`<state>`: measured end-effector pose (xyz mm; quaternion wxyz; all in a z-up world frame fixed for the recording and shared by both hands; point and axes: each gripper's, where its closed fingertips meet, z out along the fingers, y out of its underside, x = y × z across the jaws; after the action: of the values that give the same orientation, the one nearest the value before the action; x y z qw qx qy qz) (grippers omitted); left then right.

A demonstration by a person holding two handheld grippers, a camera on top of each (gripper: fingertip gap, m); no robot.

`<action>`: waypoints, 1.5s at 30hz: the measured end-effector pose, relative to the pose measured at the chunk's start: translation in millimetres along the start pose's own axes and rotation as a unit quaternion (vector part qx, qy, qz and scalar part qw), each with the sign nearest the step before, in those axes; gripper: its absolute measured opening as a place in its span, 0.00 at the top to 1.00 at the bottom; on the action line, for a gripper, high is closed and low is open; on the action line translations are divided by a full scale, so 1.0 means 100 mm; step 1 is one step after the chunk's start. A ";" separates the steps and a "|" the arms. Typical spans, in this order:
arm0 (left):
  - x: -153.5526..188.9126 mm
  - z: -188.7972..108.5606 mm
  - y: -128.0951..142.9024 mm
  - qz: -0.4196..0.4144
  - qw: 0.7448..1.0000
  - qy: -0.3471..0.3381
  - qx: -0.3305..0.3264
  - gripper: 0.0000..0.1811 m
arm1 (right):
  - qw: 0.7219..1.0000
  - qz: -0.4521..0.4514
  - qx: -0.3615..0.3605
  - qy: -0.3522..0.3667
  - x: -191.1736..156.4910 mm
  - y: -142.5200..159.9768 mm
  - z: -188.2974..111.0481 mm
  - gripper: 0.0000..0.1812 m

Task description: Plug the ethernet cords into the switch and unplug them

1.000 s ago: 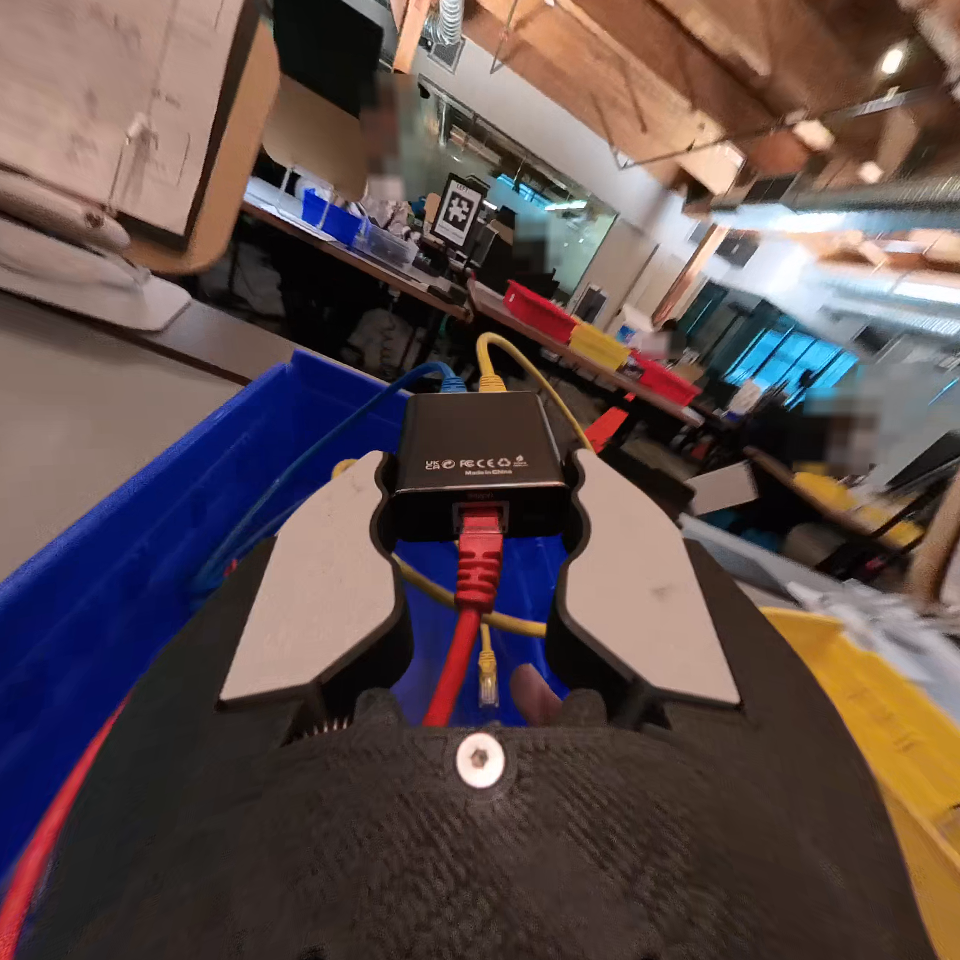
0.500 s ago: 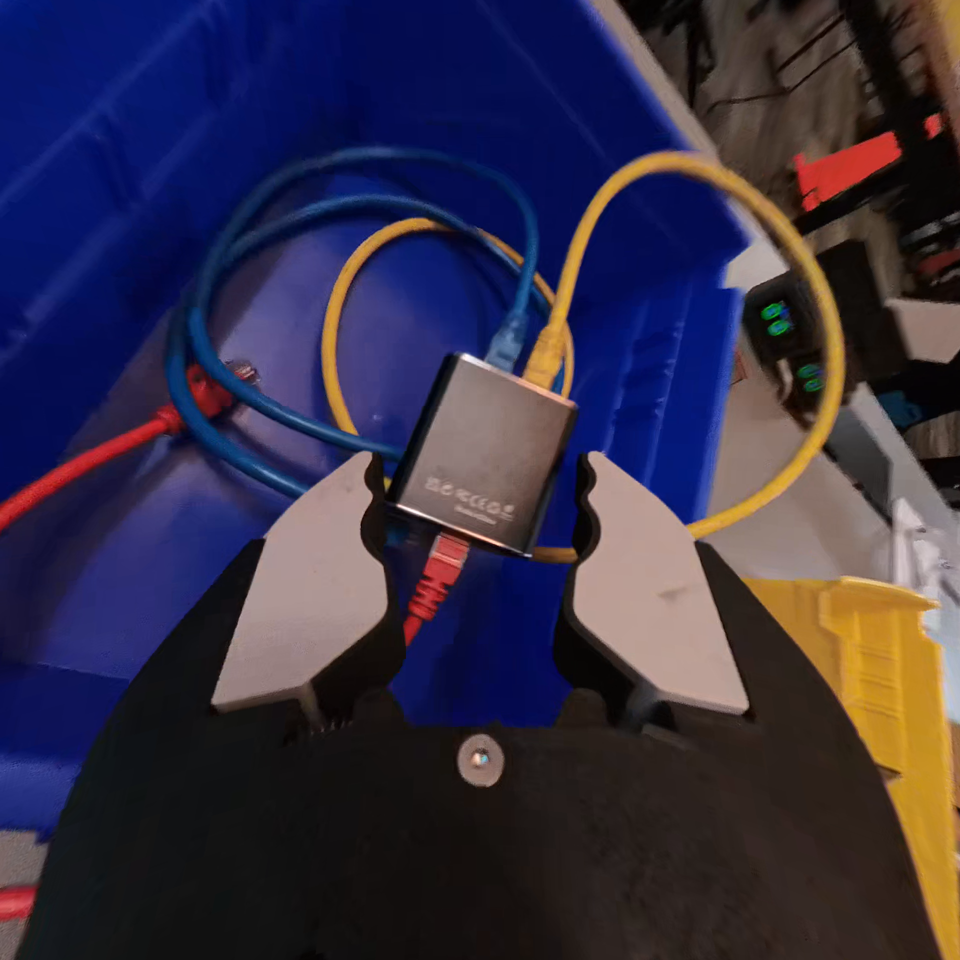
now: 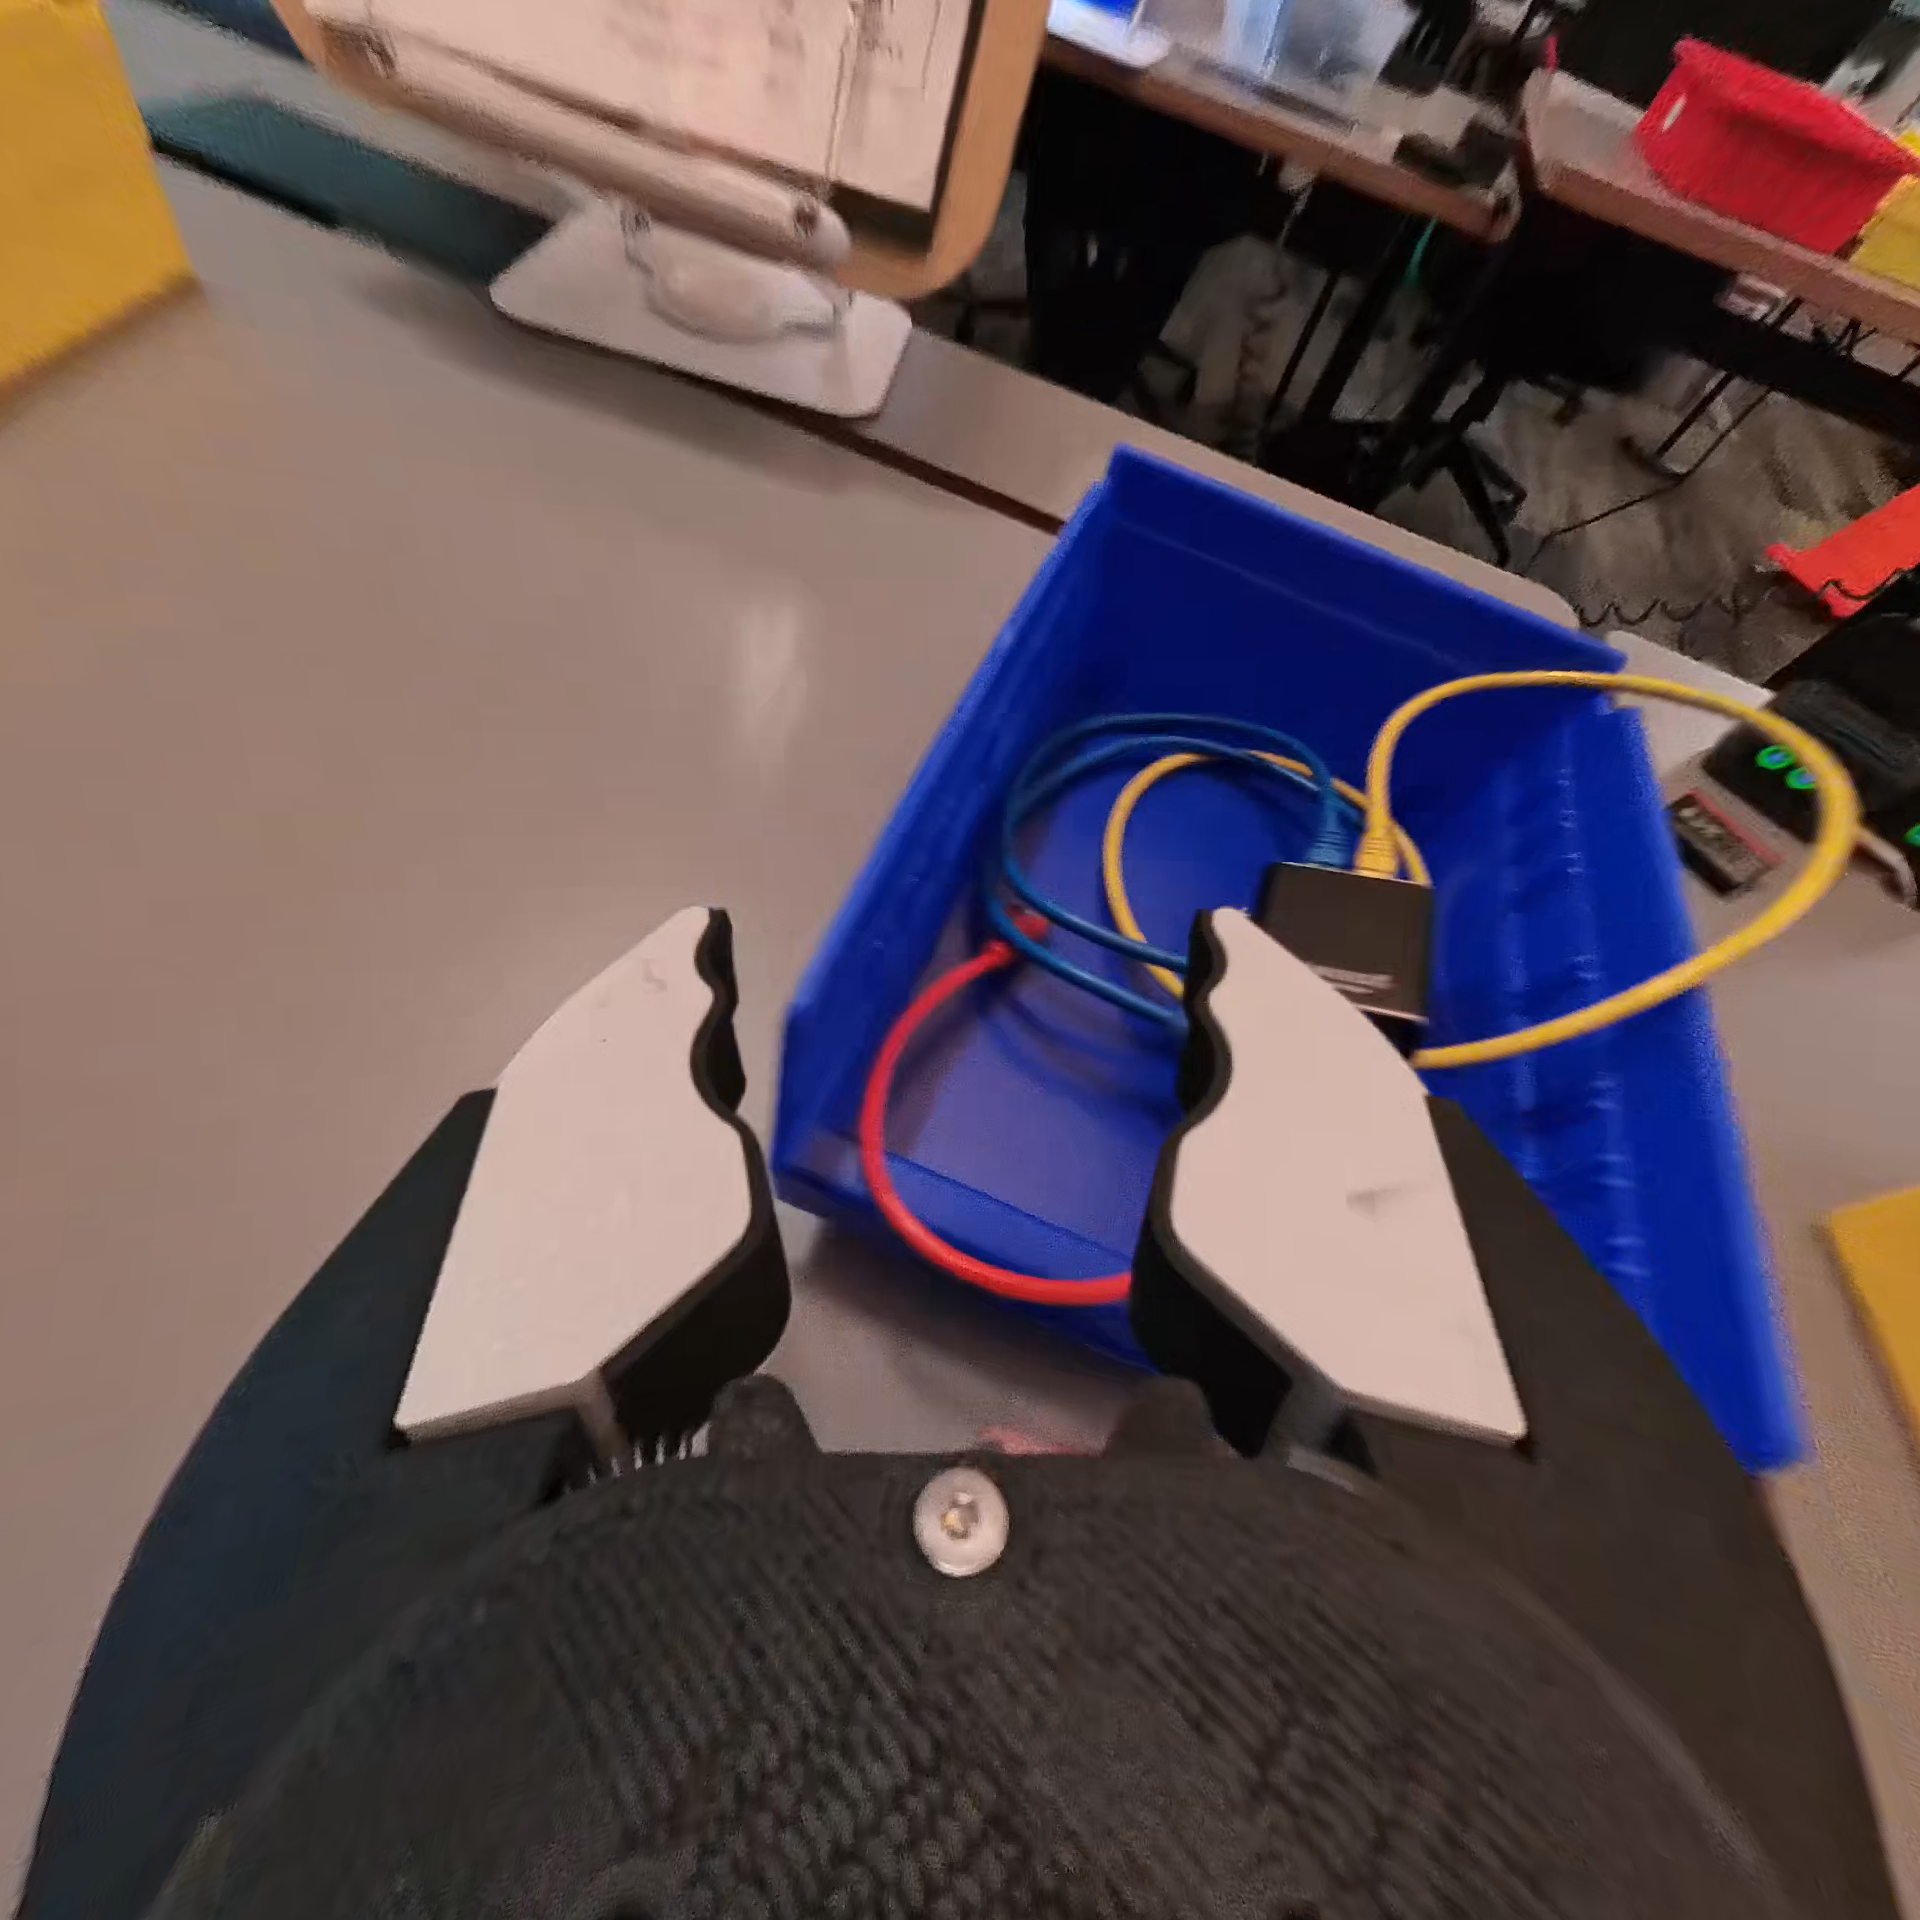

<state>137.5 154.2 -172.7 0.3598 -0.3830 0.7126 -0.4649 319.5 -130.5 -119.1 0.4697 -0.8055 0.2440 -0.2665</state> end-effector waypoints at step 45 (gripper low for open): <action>-2.17 -3.20 0.04 -0.163 0.821 -0.529 0.143 0.99 | 0.962 0.052 0.119 -0.239 -3.90 -1.49 0.82 0.53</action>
<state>-43.8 470.3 -44.0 0.6514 -0.6243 0.2656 -0.3397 105.9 237.4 -99.0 0.6203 -0.7700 0.1328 -0.0683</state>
